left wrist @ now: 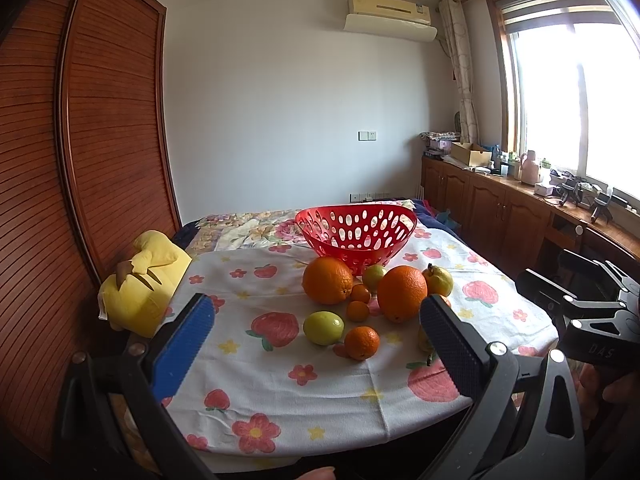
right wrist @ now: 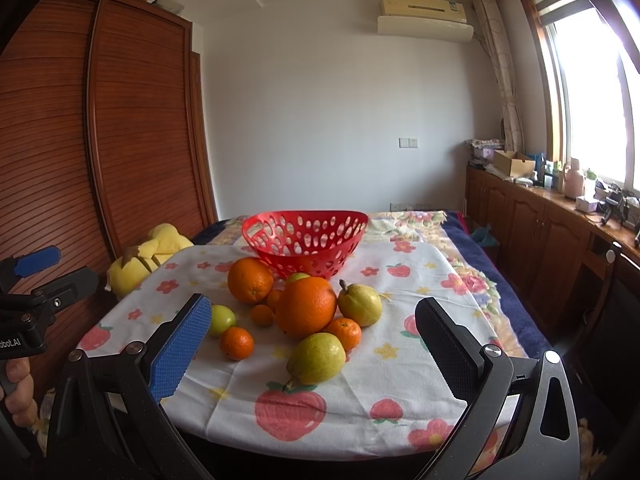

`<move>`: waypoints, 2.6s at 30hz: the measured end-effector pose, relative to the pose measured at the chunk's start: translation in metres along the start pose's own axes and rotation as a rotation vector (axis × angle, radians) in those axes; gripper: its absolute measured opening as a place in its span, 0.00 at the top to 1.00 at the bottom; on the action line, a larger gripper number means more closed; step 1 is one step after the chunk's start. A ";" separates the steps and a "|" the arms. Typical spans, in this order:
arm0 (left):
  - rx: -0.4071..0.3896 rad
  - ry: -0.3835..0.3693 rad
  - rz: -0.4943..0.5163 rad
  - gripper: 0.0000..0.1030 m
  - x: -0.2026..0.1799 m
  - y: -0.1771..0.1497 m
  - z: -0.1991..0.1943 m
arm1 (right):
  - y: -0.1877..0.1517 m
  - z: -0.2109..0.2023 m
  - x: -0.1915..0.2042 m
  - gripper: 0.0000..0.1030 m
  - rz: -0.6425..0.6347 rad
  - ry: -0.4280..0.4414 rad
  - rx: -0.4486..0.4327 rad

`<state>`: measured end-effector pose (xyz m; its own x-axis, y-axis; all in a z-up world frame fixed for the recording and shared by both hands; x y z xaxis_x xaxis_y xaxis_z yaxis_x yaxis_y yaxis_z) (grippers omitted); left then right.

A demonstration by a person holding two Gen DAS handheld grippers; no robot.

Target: Organize fruits

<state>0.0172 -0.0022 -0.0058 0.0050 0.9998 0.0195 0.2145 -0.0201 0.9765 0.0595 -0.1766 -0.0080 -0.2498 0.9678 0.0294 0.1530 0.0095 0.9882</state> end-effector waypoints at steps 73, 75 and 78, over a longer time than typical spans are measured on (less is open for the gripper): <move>0.175 -0.111 -0.007 0.03 0.000 -0.049 0.069 | -0.055 0.063 -0.018 0.04 -0.039 0.069 0.177; 0.187 -0.124 -0.007 0.04 -0.002 -0.051 0.075 | -0.059 0.073 -0.017 0.06 -0.038 0.084 0.197; 0.206 -0.146 -0.015 0.06 -0.004 -0.055 0.085 | -0.067 0.086 -0.016 0.10 -0.031 0.099 0.227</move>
<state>0.0880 -0.0050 -0.0776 0.1380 0.9896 -0.0403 0.4105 -0.0201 0.9116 0.1360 -0.1710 -0.0877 -0.3487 0.9369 0.0255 0.3519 0.1057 0.9300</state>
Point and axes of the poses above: each gripper's, at about its wrist camera, not at the fingertips, and z roughly the way its jaws point, x to its left, y to its top, the point moved 2 cm from there along z, roughly the way its jaws point, and after that the axes turned 11 degrees about -x, right-handed, at the moved point
